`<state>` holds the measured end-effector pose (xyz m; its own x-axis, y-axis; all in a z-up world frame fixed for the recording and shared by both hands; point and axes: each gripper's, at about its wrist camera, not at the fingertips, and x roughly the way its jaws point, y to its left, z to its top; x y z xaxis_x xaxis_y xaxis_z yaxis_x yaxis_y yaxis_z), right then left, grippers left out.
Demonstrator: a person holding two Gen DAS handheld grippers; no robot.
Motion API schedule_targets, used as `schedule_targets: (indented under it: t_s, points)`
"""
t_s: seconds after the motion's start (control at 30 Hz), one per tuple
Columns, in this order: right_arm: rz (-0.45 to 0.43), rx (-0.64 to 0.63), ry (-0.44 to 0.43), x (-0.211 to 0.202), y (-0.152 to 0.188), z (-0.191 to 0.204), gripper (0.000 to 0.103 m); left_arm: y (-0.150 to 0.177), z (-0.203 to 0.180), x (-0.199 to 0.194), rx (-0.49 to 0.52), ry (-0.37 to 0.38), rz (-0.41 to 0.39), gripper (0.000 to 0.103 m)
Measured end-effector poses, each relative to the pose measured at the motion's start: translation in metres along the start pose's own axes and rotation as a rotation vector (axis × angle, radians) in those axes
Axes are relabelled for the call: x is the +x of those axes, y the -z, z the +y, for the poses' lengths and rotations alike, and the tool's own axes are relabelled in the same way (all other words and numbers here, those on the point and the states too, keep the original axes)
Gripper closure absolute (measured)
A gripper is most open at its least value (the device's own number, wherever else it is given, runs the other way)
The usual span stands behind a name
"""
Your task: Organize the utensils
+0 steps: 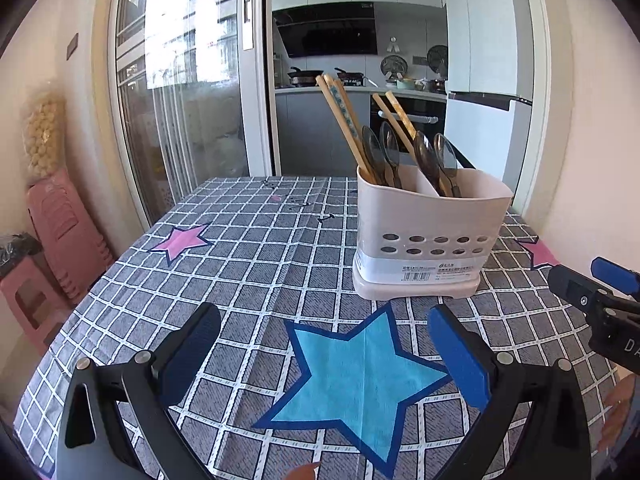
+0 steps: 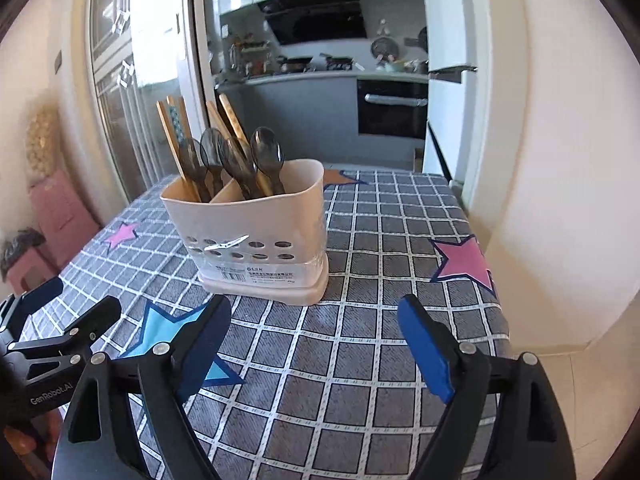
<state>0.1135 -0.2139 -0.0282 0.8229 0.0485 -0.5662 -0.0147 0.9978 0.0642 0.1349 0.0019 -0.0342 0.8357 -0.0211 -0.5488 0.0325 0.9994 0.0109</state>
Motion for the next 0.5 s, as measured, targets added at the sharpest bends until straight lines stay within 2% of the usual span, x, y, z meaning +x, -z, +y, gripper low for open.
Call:
schedule_targets:
  t_s: [0.3,0.5]
  points:
    - [-0.103,0.014,0.098,-0.018,0.017,0.004,0.016,0.011,-0.001,-0.01,0.016,-0.008,-0.041,0.0]
    - [-0.135,0.005,0.147,-0.026,0.019,0.008,0.016,0.014,-0.002,-0.009,0.007,-0.013,-0.036,0.0]
